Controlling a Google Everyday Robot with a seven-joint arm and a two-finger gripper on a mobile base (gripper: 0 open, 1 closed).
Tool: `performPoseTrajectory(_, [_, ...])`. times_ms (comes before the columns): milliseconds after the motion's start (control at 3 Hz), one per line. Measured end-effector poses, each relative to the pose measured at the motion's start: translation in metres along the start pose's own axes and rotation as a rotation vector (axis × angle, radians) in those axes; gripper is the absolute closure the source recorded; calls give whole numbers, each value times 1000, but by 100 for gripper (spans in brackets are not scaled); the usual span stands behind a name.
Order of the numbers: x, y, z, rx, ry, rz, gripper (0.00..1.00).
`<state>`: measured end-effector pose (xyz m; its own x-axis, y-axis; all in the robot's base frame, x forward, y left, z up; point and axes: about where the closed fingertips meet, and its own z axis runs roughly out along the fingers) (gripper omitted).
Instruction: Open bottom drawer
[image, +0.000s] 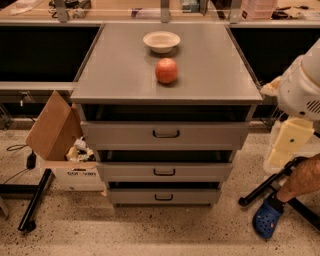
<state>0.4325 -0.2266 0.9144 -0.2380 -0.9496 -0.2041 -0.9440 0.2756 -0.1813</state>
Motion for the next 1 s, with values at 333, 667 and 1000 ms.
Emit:
performPoseTrajectory(333, [15,23,58,-76,-4,-8,0])
performPoseTrajectory(667, [23,53,125,-191,-16,-23,0])
performPoseTrajectory(1000, [23,53,125,-191,-16,-23,0])
